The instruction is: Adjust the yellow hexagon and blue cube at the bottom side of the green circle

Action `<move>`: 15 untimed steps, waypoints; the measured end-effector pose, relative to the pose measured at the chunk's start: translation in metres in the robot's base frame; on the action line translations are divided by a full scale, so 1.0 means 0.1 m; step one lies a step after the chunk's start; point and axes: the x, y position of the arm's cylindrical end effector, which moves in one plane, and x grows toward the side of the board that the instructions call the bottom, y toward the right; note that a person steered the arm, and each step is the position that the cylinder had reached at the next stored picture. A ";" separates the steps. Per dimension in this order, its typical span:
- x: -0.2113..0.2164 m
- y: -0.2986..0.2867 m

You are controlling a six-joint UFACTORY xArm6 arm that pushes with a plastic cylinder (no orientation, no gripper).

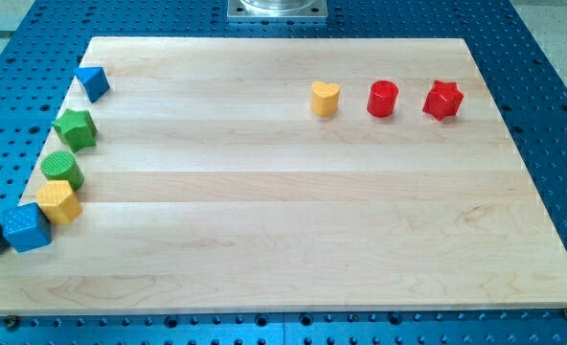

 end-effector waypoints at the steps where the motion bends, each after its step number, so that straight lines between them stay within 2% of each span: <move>1: 0.40 0.38; 2: 0.37 -0.03; 3: 0.17 -0.04; 4: -0.39 -0.01; 5: -0.72 -0.01; 6: -0.53 0.20; 7: -0.46 0.22; 8: -0.32 -0.04; 9: -0.25 0.27; 10: -0.24 0.15; 11: 0.47 0.18; 12: 0.46 0.74; 13: 0.07 1.31; 15: -0.09 1.10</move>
